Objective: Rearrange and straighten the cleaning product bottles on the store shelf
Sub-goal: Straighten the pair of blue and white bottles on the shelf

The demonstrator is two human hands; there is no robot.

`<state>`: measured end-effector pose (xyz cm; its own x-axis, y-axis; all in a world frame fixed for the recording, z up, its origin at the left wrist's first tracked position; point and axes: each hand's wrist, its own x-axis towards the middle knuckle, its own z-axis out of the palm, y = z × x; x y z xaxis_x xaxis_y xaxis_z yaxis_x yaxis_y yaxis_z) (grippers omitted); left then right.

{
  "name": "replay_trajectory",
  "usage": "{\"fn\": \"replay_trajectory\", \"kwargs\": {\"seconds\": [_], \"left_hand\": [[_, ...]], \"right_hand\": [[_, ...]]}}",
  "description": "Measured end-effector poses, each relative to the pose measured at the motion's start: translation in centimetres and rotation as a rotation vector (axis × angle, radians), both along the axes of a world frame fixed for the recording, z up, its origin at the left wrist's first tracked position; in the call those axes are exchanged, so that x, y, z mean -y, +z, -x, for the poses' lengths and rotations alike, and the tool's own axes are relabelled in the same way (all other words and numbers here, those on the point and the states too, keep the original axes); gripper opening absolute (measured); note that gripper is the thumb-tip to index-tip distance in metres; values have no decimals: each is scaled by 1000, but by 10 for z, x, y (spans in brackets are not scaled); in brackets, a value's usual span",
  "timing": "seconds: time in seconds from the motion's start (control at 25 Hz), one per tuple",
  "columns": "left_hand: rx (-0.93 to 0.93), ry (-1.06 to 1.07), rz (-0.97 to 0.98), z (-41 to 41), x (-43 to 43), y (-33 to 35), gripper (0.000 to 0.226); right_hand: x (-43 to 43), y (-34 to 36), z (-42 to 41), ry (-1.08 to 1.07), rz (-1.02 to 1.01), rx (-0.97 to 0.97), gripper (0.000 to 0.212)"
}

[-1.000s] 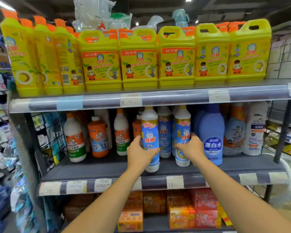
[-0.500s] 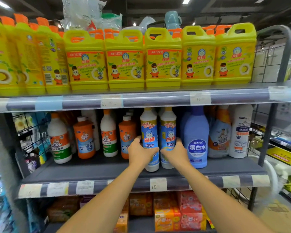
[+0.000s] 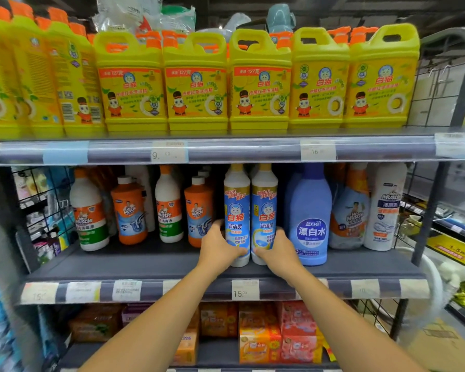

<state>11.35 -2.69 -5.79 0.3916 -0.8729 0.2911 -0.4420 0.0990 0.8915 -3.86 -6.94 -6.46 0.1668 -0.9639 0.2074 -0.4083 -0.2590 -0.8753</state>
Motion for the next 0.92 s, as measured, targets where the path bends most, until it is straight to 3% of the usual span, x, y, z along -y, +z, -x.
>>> {"fn": "replay_trajectory", "kwargs": {"seconds": [0.2, 0.92], "left_hand": [[-29, -5, -36, 7, 8, -10, 53], [-4, -49, -40, 3, 8, -10, 53]], "right_hand": [[3, 1, -1, -11, 17, -22, 54], [-1, 1, -6, -63, 10, -107, 57]]}}
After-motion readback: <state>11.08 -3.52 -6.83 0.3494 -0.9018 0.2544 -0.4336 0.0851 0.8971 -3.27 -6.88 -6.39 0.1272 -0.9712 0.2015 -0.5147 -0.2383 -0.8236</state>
